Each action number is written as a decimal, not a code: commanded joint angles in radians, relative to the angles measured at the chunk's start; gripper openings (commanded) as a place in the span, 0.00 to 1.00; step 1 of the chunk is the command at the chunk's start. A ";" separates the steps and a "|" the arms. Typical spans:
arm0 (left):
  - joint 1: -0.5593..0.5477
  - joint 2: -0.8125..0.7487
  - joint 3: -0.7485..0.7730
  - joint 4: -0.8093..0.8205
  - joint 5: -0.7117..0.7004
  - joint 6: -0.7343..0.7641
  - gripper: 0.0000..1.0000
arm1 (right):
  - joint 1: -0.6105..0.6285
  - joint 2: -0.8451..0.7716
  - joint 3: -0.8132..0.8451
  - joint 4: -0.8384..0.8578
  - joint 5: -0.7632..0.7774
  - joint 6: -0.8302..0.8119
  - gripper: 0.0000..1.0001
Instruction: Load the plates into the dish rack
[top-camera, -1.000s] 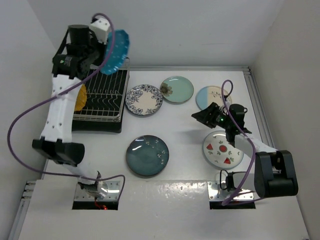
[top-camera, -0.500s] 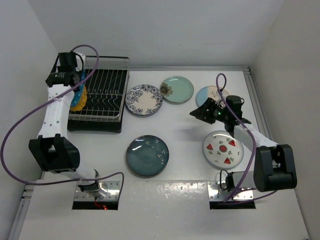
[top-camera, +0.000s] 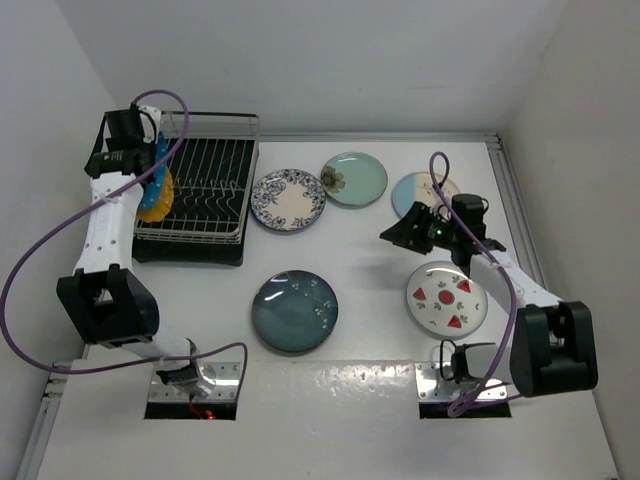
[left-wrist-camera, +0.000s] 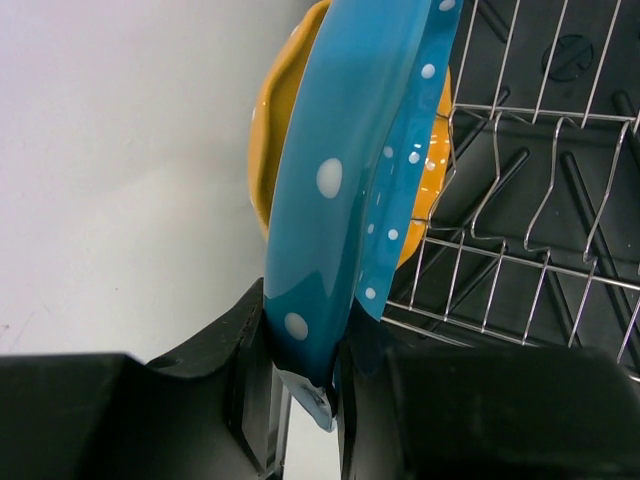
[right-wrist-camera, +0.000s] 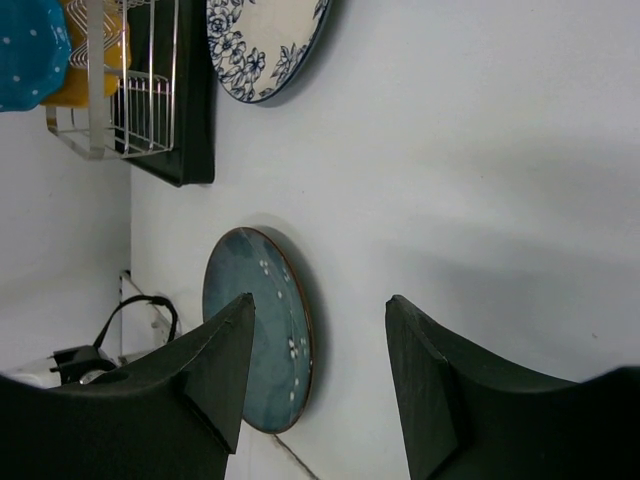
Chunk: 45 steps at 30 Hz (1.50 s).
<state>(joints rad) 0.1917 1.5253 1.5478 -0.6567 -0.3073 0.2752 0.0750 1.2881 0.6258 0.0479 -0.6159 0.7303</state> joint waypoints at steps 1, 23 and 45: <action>0.015 -0.019 0.022 0.172 -0.016 -0.034 0.00 | 0.006 -0.050 -0.014 -0.008 0.008 -0.042 0.55; 0.098 0.032 -0.058 0.121 0.226 -0.117 0.43 | -0.043 -0.130 0.049 -0.345 0.424 -0.048 0.89; 0.028 -0.056 0.175 -0.070 0.398 -0.054 0.71 | -0.494 -0.060 -0.189 -0.565 0.843 0.164 0.88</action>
<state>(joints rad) 0.2214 1.5120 1.6798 -0.7006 0.0456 0.2054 -0.4164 1.1702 0.4557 -0.5682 0.2256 0.8524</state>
